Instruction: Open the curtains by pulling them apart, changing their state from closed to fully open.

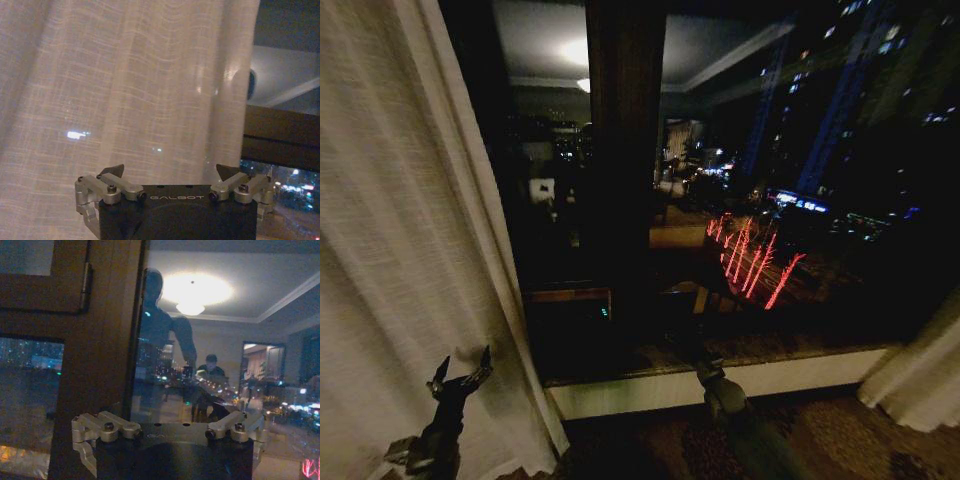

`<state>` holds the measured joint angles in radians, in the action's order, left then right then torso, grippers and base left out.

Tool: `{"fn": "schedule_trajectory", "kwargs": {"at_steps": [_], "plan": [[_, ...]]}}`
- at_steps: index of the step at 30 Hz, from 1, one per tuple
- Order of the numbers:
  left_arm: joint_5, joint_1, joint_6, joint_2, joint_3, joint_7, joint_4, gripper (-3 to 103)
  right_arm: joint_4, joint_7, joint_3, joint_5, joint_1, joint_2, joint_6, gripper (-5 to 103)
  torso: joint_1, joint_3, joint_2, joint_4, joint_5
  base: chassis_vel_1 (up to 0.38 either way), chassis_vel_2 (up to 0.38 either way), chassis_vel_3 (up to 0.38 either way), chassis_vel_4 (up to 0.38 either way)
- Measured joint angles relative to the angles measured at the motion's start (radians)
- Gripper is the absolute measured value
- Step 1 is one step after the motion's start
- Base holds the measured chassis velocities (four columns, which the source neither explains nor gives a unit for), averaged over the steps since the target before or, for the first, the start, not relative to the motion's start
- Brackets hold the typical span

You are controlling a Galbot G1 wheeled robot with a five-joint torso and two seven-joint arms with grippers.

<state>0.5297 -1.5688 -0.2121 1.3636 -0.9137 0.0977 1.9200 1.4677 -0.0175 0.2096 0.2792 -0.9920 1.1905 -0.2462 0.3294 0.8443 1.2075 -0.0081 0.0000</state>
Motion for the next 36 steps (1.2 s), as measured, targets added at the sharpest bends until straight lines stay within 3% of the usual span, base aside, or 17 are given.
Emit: {"fn": "schedule_trajectory", "kwargs": {"at_steps": [36], "plan": [[0.000,0.000,0.000,0.000,0.000,0.000,0.000,100,0.000,0.000,0.000,0.000,0.000,0.000,0.000,100,0.000,0.000,0.000,0.0000,-0.0001,-0.014,-0.014,0.014,0.017]]}}
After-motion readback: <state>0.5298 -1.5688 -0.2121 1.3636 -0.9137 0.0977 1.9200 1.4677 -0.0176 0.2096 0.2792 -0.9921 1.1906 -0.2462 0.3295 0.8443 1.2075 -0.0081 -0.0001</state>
